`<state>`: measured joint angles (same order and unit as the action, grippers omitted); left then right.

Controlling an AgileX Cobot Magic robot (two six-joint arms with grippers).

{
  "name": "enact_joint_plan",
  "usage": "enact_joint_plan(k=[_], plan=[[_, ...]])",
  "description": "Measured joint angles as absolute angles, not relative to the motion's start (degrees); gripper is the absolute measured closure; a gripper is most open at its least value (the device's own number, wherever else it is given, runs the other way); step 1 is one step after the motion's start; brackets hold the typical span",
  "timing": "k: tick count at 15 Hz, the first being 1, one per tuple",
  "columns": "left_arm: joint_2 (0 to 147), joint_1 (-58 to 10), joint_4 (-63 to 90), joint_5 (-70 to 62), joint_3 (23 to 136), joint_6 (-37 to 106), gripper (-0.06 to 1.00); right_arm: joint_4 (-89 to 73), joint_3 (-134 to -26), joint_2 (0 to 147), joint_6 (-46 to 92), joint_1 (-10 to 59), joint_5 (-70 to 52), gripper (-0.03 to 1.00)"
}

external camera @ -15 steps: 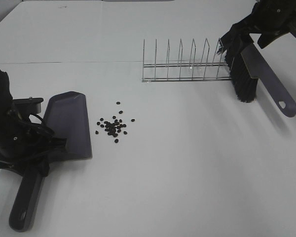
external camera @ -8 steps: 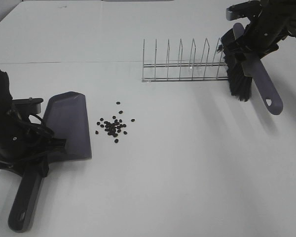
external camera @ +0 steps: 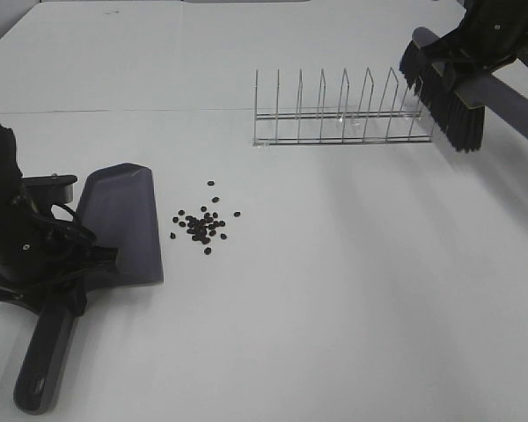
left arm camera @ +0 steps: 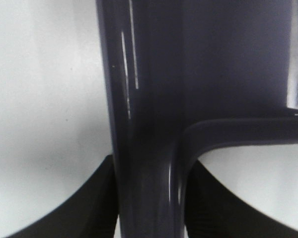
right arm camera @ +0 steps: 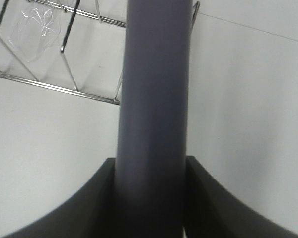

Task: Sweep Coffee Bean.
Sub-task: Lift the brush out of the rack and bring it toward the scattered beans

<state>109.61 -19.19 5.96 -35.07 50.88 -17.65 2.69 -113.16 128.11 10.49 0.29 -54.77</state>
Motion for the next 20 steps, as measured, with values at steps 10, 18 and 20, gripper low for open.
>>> enact_joint_plan(k=[10,18,20], plan=[[109.66,-19.19,-0.74,-38.62,51.45,-17.65,0.61,1.03,-92.42,102.9,3.78,5.61,-60.79,0.6],[112.01,-22.06,-10.6,-48.64,61.13,-21.66,0.61,25.61,-79.87,106.4,-16.27,22.8,-60.16,0.6],[113.96,-22.12,-12.15,-50.02,61.48,-23.55,0.61,26.47,-82.96,111.44,-17.02,25.15,-61.25,0.6]])
